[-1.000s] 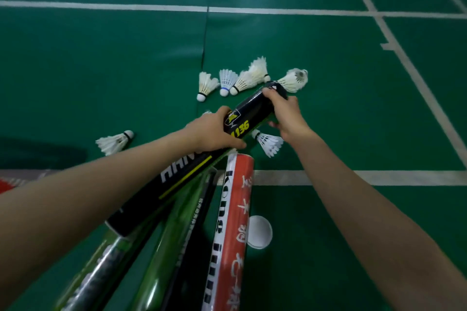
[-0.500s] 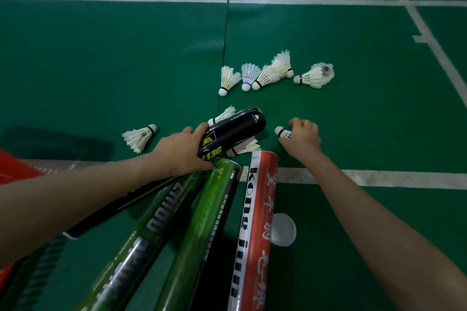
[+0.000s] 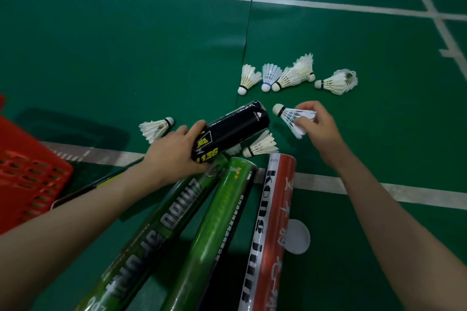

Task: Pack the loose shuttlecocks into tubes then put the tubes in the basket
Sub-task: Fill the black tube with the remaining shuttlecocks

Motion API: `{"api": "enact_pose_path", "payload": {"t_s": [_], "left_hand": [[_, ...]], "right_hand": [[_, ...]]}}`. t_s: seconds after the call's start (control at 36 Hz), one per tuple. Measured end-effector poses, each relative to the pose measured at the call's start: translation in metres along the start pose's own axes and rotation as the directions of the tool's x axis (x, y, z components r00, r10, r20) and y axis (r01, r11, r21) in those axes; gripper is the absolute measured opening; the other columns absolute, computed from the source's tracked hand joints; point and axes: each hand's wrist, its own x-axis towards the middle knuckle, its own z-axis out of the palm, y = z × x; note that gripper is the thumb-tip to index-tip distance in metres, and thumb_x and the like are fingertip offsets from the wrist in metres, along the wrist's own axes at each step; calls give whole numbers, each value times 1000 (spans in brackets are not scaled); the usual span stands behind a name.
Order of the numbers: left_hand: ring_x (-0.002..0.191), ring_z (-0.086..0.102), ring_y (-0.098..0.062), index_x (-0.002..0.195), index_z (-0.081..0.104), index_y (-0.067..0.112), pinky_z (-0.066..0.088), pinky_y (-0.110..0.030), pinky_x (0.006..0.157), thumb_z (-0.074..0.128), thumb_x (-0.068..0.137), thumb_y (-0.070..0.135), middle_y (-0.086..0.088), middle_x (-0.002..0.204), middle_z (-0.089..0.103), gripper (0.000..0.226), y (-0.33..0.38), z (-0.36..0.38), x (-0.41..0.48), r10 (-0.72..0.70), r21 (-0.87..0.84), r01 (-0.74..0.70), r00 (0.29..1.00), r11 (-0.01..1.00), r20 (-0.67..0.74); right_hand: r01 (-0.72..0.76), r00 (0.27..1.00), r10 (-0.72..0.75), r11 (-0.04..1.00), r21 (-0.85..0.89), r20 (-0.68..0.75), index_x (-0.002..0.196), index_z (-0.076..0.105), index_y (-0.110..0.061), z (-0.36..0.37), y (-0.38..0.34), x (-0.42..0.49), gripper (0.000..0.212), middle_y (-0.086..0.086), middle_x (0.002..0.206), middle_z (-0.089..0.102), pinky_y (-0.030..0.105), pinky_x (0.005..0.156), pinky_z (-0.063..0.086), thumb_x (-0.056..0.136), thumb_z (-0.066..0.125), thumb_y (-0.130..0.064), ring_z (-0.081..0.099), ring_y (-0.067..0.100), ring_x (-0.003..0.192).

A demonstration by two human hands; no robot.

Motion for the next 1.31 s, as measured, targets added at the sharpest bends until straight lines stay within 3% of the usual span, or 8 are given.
{"api": "enact_pose_path", "payload": {"t_s": [0.17,0.31,0.5,0.61,0.81,1.0,1.14,1.31], "left_hand": [[104,55,-23,147,18,32,50,-36,78,68,73,54,-1,121,51,92,-14,-7,-9,76,-31,-77,997,997,-16],[108,54,-25,147,21,30,47,-34,79,68,75,51,-2,124,52,88,-12,-13,-14,180,8,-180,982,984,-50],[110,54,-23,146,18,31,48,-34,80,63,76,57,-1,126,48,87,-23,-21,-15,190,96,-187,982,978,-22],[109,54,-22,143,17,33,51,-36,79,64,75,57,1,127,49,86,-29,-15,-20,137,74,-135,990,988,-20],[102,56,-24,146,16,30,51,-36,79,69,73,54,-2,122,51,94,-26,11,-27,32,-51,-30,999,998,27],[105,52,-25,142,23,31,49,-37,83,71,70,52,-3,119,55,89,-34,20,-38,-17,-102,16,1000,995,-10],[103,53,-24,143,23,29,50,-36,81,72,70,47,-3,119,55,90,-41,17,-46,-39,-101,34,998,994,-50],[102,53,-23,143,25,29,50,-38,81,73,69,46,-2,118,55,89,-38,17,-51,-27,-148,17,998,989,-64]], "right_hand": [[59,968,-48,998,-36,248,98,55,-22,14,-21,-6,23,8,95,56,32,70,42,89,45,-4,51,20,81],[30,922,-61,996,86,383,131,44,-21,42,-25,-10,45,2,134,48,40,103,38,91,35,-39,47,17,121],[-79,991,50,968,239,127,138,43,-15,71,-25,-4,57,3,138,48,29,103,33,102,13,-48,44,15,126],[-79,995,66,980,-181,-75,121,52,-9,62,-1,11,31,6,120,56,29,91,41,98,49,-31,53,21,113],[-148,961,265,742,-654,82,128,45,-7,60,37,9,49,13,115,56,36,81,47,88,64,-28,57,28,99],[38,996,-63,932,-362,-57,101,55,-4,52,20,3,12,7,84,56,29,57,39,92,53,-13,48,18,70],[84,995,-84,996,0,-56,79,50,-15,43,-14,-4,18,4,77,51,34,60,36,96,48,-14,40,19,70],[149,982,-146,989,-16,120,84,49,-6,56,-26,-21,18,9,74,43,33,59,31,97,47,-17,35,17,66]]}}
